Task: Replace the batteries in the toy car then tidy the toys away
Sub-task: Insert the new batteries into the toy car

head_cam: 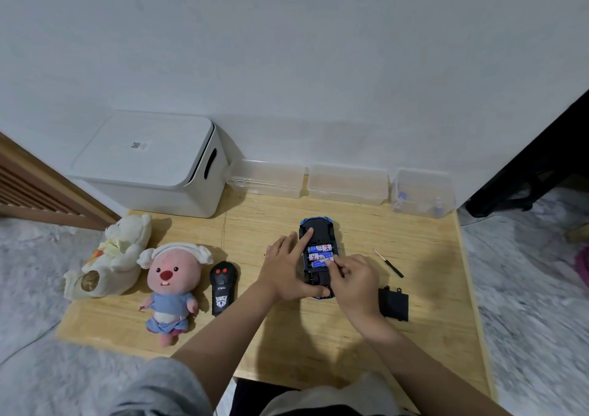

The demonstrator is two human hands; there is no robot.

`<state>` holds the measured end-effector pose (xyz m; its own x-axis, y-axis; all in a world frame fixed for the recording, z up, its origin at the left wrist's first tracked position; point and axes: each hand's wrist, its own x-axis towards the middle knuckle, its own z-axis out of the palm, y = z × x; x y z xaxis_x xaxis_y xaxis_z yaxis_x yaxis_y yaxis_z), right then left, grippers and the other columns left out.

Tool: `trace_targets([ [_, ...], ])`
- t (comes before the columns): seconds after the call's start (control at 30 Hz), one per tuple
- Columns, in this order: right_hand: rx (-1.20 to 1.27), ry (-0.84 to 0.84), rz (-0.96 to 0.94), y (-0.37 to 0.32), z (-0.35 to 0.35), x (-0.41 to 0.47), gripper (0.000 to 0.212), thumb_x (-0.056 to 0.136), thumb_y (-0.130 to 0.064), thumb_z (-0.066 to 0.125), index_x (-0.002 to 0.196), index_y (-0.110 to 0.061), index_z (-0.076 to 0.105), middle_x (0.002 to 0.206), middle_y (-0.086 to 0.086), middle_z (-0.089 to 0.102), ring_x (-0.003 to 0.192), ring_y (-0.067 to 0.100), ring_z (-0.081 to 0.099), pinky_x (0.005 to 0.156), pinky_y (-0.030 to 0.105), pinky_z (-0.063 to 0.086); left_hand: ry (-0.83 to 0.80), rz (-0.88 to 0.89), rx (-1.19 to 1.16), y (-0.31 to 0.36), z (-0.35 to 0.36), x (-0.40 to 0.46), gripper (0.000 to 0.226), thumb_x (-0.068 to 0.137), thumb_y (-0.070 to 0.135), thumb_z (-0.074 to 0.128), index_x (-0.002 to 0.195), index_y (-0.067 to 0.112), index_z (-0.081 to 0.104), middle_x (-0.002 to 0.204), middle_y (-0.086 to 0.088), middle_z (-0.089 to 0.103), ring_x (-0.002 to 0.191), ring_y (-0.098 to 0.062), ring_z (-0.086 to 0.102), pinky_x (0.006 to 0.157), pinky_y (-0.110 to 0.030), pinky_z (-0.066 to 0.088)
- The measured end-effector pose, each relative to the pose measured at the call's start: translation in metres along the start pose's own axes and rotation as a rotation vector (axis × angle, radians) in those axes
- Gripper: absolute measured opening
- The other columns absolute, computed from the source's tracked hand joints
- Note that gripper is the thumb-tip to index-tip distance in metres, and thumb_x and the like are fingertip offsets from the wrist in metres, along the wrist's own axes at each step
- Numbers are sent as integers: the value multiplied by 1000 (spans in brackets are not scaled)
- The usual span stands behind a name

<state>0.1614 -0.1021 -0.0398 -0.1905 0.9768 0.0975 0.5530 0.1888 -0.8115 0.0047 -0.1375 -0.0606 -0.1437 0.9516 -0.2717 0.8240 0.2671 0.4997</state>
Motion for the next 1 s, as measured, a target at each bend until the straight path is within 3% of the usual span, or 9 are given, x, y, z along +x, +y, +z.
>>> trace_targets([
  [0.13, -30, -21, 27, 9, 8, 0, 11, 83, -9, 69, 87, 1, 74, 76, 4, 51, 71, 18, 52, 59, 12, 36, 1, -1, 4, 0, 0, 1, 123, 41, 90, 51, 136, 56, -19, 158, -6, 14, 144, -28, 9, 115, -53, 15],
  [0.37, -227, -20, -137, 15, 8, -4, 29, 88, -25, 56, 71, -6, 71, 72, -2, 43, 65, 19, 49, 54, 35, 48, -6, 1, 14, 2, 0, 2, 118, 44, 87, 49, 134, 58, -21, 157, -5, 13, 145, -29, 7, 114, -54, 16],
  [0.47, -321, -54, -215, 18, 7, -6, 40, 90, -34, 43, 74, -8, 70, 75, -1, 42, 68, 20, 48, 55, 34, 45, -18, -9, 17, 2, -1, 2, 117, 43, 86, 48, 134, 58, -21, 158, -5, 11, 145, -29, 6, 115, -54, 15],
  [0.6, -473, -40, -294, 13, 3, 0, 41, 89, -34, 39, 74, -9, 67, 75, 3, 47, 64, 20, 48, 55, 29, 40, -24, -12, 16, 3, -1, 2, 117, 44, 86, 48, 134, 58, -20, 158, -5, 11, 145, -28, 5, 116, -53, 13],
  [0.73, -668, -141, -368, 10, -3, 1, 41, 87, -36, 35, 78, -13, 67, 77, 1, 50, 67, 19, 49, 60, 30, 43, -8, -10, 30, 2, -1, 1, 117, 44, 87, 48, 134, 58, -20, 158, -6, 13, 145, -27, 6, 115, -52, 14],
  [0.83, -588, -243, -345, 8, -9, 4, 39, 91, -35, 36, 85, -14, 69, 83, 0, 51, 75, 21, 51, 68, 34, 44, 0, -3, 49, 2, -1, 1, 120, 42, 90, 46, 136, 56, -19, 158, -7, 13, 144, -29, 7, 115, -52, 14],
  [0.9, -365, -344, -240, 11, -18, 8, 30, 94, -29, 46, 101, -13, 70, 90, 1, 53, 84, 21, 52, 74, 34, 45, -11, -17, 53, 1, -2, 0, 123, 40, 92, 47, 137, 55, -19, 159, -6, 10, 145, -29, 6, 116, -53, 13],
  [0.93, -222, -327, -163, 14, -26, 7, 24, 93, -23, 53, 105, -12, 70, 90, 0, 54, 85, 20, 54, 74, 33, 46, -16, -24, 52, 1, -2, 1, 124, 39, 92, 48, 138, 56, -19, 159, -6, 9, 145, -29, 5, 116, -53, 12],
  [1.0, -57, -122, -11, 27, -42, 0, 20, 88, -15, 63, 105, -8, 71, 90, -2, 56, 85, 20, 60, 75, 30, 48, -24, -30, 47, 1, -3, 1, 126, 39, 92, 50, 139, 56, -17, 159, -6, 8, 145, -29, 4, 116, -53, 11],
])
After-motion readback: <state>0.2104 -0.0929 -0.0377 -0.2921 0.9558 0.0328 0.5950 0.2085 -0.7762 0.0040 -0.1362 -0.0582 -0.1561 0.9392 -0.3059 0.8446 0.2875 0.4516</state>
